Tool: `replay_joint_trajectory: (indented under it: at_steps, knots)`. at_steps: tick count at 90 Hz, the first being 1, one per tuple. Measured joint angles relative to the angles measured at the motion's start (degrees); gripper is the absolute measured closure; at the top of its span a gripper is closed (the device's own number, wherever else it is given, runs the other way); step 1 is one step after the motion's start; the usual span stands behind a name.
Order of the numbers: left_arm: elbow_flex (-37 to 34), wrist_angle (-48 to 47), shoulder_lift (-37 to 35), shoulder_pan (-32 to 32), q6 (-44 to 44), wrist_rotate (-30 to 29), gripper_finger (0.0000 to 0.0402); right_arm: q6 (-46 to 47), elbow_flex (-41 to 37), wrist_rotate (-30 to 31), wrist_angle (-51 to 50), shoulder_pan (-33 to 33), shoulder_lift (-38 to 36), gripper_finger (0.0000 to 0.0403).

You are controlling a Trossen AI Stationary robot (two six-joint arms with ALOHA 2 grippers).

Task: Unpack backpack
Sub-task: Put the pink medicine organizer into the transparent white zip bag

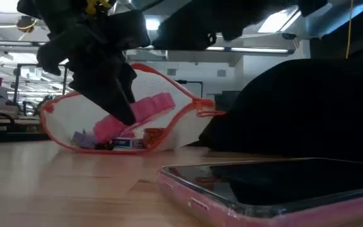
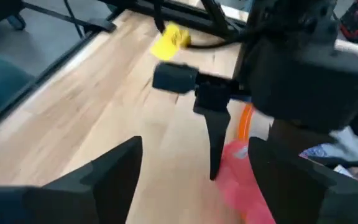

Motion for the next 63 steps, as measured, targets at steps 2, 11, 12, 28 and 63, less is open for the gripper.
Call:
replay_joint_trajectory:
  at_steps: [2, 11, 12, 28, 63]
  knots:
    - [0.0, 0.01, 0.0, 0.03, 0.0, -0.04, 0.0222, 0.02, 0.0, 0.16, 0.36, -0.01, 0.5, 0.0131]
    - [0.0, -0.43, 0.0, 0.03, 0.38, -0.08, 0.0222, -0.07, 0.0, 1.14, 2.25, 0.01, 2.66, 0.0145]
    - [0.0, -0.57, 0.0, 0.03, 0.44, -0.09, 0.0222, -0.1, 0.0, 1.17, 2.48, 0.01, 2.88, 0.0147]
    - [0.02, -2.88, 0.0, 0.03, -0.52, -4.28, 0.022, -0.23, 0.0, 1.24, 5.6, -0.91, 6.06, 0.0177]
    - [0.07, -4.23, 0.0, 2.67, -1.51, -11.09, 0.0156, 3.63, -0.02, 6.66, 4.73, -2.77, 8.5, 0.0205]
